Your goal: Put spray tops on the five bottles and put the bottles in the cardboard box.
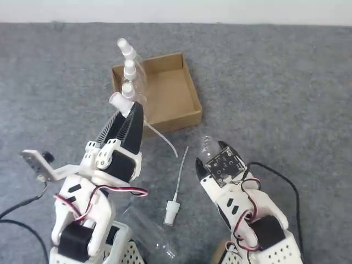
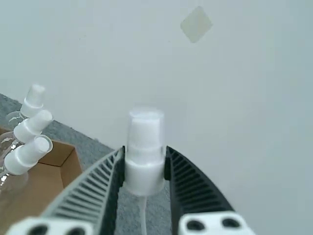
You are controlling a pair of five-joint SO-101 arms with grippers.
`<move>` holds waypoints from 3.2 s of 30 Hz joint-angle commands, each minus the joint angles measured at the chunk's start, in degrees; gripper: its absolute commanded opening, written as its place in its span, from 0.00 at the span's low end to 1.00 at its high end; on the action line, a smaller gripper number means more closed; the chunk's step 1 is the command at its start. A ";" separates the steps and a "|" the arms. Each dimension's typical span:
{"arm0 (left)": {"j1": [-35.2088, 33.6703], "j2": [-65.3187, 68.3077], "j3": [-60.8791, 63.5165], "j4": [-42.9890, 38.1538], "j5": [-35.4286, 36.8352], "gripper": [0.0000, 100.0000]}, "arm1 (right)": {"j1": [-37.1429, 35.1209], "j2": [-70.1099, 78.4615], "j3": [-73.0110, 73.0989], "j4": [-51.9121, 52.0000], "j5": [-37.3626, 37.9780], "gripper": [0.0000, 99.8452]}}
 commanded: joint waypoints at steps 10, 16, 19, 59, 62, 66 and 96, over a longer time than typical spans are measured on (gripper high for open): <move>-0.44 -0.62 -3.47 -5.89 4.04 0.01 | -0.57 -0.31 0.00 -4.09 0.79 0.11; -0.44 -0.62 -3.38 -6.42 4.66 0.01 | -3.12 -0.92 -0.09 -3.56 3.08 0.11; -0.44 -0.62 -3.30 -8.00 4.75 0.01 | -5.05 -0.92 0.00 -3.56 4.92 0.11; -11.60 -4.75 -3.56 0.18 11.25 0.01 | -16.84 -0.84 9.32 -26.07 5.27 0.11; -10.81 -4.75 -2.59 0.26 10.20 0.01 | -16.66 -0.84 9.32 -26.07 5.27 0.11; -10.81 -4.75 -2.51 1.49 10.02 0.01 | -16.66 -0.84 9.32 -25.98 5.27 0.11; -3.08 -4.66 0.13 4.31 0.44 0.01 | -16.66 -0.84 9.32 -25.63 5.27 0.11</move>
